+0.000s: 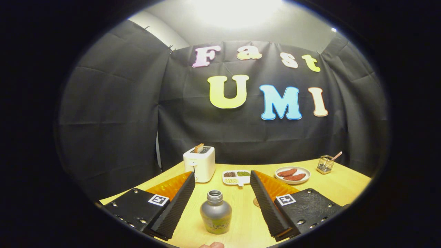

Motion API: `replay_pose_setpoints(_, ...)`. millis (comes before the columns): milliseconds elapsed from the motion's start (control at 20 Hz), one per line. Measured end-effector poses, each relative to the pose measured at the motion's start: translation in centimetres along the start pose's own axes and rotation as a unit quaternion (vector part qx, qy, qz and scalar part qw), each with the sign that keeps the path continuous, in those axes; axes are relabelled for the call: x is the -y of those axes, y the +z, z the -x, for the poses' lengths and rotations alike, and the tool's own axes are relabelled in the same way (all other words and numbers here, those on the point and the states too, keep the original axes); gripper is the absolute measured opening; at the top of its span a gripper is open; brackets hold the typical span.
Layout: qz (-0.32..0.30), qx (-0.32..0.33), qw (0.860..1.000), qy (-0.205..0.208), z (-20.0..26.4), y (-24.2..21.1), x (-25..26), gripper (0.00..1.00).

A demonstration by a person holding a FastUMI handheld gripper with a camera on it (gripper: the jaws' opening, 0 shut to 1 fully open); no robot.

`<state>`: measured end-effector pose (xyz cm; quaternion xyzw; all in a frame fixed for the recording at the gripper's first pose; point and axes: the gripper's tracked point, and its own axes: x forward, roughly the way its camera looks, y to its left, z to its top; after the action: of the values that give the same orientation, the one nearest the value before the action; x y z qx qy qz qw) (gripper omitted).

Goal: Take the bottle from table, then pour the juice into the cup, finally place the bottle on the coaster

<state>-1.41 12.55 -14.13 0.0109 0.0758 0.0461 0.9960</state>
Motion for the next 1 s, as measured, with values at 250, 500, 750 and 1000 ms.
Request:
replay_pose_setpoints(250, 0.0, -0.036, 0.999, -0.006, -0.9, -3.4, -0.1, 0.98)
replay_pose_setpoints(500, -0.008, -0.069, 0.997, -0.015, -1.4, -6.5, -0.1, 0.98)
replay_pose_setpoints(750, -0.01, -0.102, 0.995, -0.011, -1.8, -9.2, -0.9, 0.98)
replay_pose_setpoints(1000, -0.016, -0.141, 0.99, -0.014, -1.5, -12.4, -1.6, 0.98)
